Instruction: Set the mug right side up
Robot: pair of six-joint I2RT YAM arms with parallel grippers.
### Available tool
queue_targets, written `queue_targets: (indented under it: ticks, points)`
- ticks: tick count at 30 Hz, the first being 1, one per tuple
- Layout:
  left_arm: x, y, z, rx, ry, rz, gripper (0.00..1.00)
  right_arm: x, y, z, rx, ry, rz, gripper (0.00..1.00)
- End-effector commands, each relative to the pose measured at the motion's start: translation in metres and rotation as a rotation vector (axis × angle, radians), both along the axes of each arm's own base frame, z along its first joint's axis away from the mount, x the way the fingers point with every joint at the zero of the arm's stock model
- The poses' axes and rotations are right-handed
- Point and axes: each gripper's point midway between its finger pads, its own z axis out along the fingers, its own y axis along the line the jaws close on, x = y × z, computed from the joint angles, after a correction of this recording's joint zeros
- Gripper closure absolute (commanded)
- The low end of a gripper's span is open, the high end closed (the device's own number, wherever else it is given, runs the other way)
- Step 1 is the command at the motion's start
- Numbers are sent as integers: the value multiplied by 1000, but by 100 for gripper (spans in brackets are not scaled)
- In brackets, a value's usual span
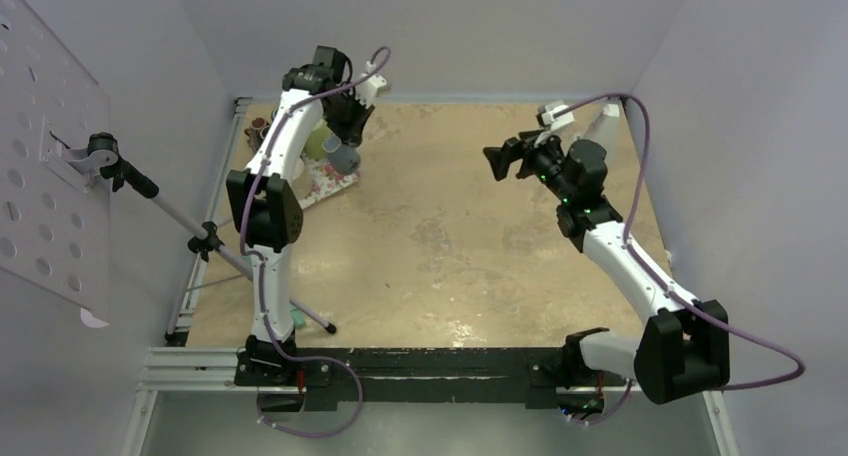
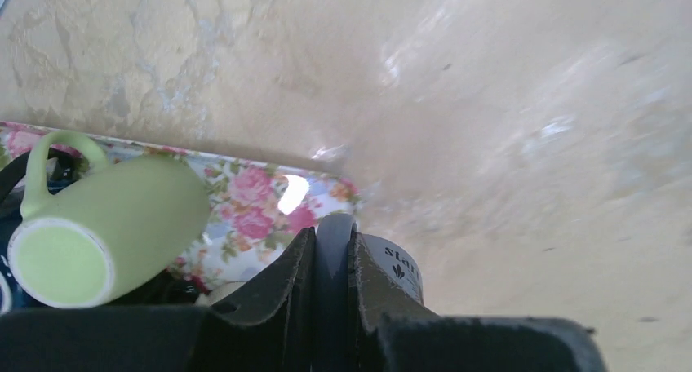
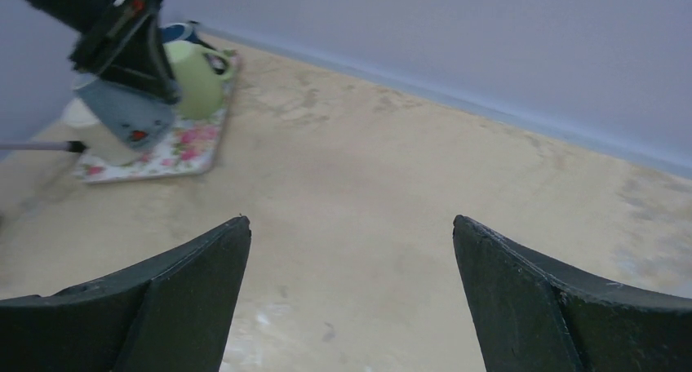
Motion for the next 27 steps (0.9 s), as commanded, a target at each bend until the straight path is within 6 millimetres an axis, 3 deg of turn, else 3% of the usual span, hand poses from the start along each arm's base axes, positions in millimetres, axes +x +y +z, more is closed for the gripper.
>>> queue_targets:
  ticks: [1, 3, 5, 10, 13, 17, 21, 23, 27]
  points:
    - [-17, -46, 103, -410, -27, 182, 100, -14, 86, 25, 192, 28, 198, 1]
    - [-21, -61, 129, -538, -10, 221, 100, -18, 126, 19, 258, 97, 308, 1]
    - [-30, -78, 157, -677, 32, 253, 100, -20, 153, 24, 367, 150, 392, 1]
    - [-40, -100, 196, -849, 67, 245, 100, -19, 189, 37, 667, 224, 561, 2]
    - [-45, -109, 203, -886, 89, 232, 100, -12, 204, 42, 707, 237, 619, 2]
    - [-47, -114, 199, -893, 110, 230, 100, -16, 208, 53, 754, 208, 670, 5]
    - [-51, -120, 196, -898, 129, 218, 100, -18, 222, 50, 779, 247, 719, 10]
    - [-55, -125, 195, -906, 146, 208, 100, -19, 231, 50, 799, 262, 755, 15]
    - [-62, -133, 197, -965, 208, 199, 100, -23, 246, 60, 893, 309, 834, 36]
